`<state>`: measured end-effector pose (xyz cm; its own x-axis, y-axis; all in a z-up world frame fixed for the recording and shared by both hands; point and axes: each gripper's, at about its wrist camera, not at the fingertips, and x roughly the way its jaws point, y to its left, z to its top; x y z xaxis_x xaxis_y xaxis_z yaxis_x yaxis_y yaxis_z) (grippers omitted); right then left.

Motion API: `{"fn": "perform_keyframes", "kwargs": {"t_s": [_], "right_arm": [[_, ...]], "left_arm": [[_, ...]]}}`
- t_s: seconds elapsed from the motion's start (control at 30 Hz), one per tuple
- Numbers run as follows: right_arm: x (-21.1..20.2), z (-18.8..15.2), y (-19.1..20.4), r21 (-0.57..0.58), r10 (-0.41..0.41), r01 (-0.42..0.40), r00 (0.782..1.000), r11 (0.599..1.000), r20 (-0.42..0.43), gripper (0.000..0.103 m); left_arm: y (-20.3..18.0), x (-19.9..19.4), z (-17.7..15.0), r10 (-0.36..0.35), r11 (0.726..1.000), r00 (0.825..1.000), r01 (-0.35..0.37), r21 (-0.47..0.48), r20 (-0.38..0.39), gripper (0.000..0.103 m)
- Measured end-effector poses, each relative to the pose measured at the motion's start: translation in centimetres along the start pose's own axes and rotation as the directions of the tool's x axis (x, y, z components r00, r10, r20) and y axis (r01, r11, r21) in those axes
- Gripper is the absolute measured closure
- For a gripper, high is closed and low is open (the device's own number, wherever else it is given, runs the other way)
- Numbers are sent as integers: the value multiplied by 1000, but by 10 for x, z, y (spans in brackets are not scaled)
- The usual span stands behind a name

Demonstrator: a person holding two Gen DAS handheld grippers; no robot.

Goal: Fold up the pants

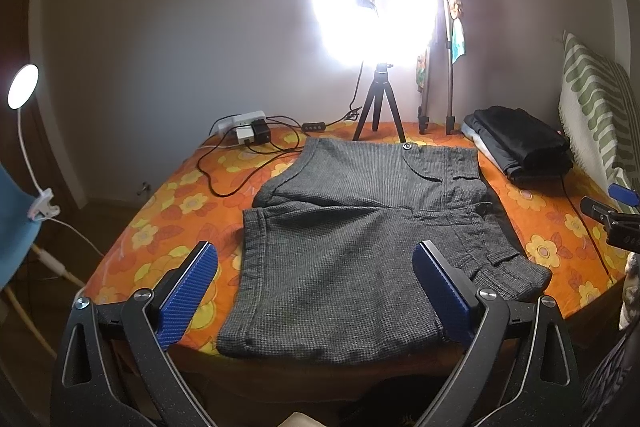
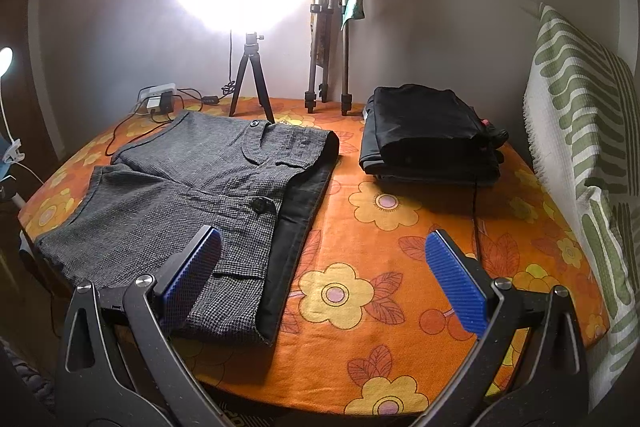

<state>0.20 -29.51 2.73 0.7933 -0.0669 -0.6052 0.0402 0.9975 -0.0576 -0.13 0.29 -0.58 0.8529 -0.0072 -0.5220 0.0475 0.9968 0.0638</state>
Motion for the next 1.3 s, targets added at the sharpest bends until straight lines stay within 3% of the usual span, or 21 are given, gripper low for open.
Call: {"fn": "perform_keyframes", "kwargs": {"t_s": [0.2, 0.5, 0.63, 0.77, 0.87, 1.0, 1.13, 1.3], "right_arm": [[-1, 0, 2, -4, 4, -4, 1000, 1000, 1, 0], [-4, -2, 9, -34, 36, -36, 999, 999, 8, 2], [-3, -6, 14, -65, 88, -88, 996, 994, 5, 2], [-1, -12, 25, -128, 153, -153, 988, 980, -8, 4], [1, -18, 30, -165, 244, -246, 969, 955, -27, 7], [6, -25, 41, -220, 312, -326, 945, 919, -96, 7], [18, -39, 63, -340, 328, -383, 921, 859, -210, 19], [23, -57, 88, -476, 318, -419, 905, 773, -281, 24]], "left_arm": [[2, 1, -4, 6, 1000, 1000, -6, 2, -5, 6], [14, 6, -13, 7, 1000, 999, -7, -20, -36, 15], [18, 8, -16, 3, 1000, 999, -3, 0, -40, 19], [25, 12, -21, -49, 999, 997, 50, 8, -52, 23], [29, 15, -27, -75, 996, 994, 78, 46, -80, 29], [33, 17, -36, -58, 988, 990, 74, 135, -125, 30], [37, 22, -48, -57, 973, 981, 96, 210, -185, 31], [39, 32, -66, -70, 951, 960, 146, 273, -270, 31]]}}
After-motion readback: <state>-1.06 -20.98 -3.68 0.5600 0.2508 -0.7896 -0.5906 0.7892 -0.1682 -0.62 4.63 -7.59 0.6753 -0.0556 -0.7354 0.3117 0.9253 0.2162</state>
